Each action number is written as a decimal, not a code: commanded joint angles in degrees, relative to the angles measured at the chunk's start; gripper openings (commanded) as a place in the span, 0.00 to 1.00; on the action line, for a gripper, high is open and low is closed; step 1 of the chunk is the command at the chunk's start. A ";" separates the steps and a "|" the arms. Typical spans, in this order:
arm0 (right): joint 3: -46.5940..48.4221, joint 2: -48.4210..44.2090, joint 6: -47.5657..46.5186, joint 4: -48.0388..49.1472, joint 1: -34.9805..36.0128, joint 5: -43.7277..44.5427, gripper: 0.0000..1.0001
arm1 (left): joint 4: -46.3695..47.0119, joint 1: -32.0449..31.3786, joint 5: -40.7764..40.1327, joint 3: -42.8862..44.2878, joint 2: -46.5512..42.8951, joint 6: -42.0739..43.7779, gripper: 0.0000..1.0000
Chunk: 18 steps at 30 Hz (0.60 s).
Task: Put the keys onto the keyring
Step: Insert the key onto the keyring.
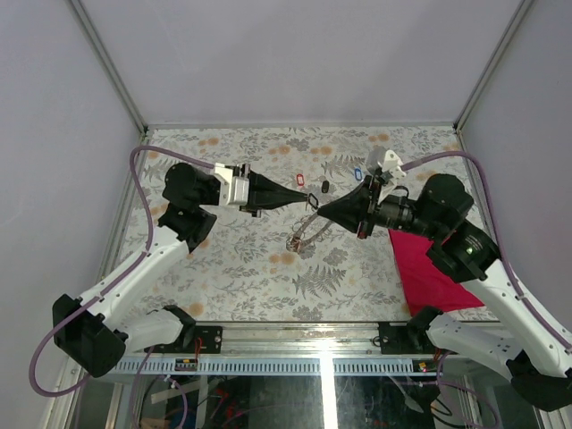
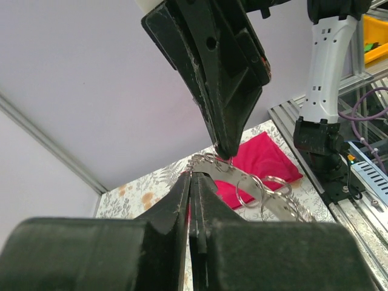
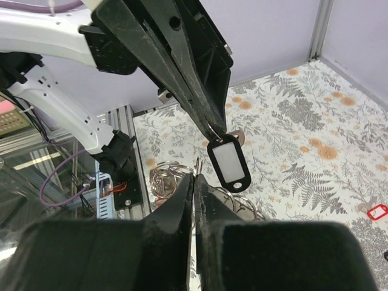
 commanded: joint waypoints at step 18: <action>-0.75 -2.15 6.04 15.35 0.60 -12.25 0.00 | 10.69 -4.20 4.84 0.74 -3.56 -1.51 0.00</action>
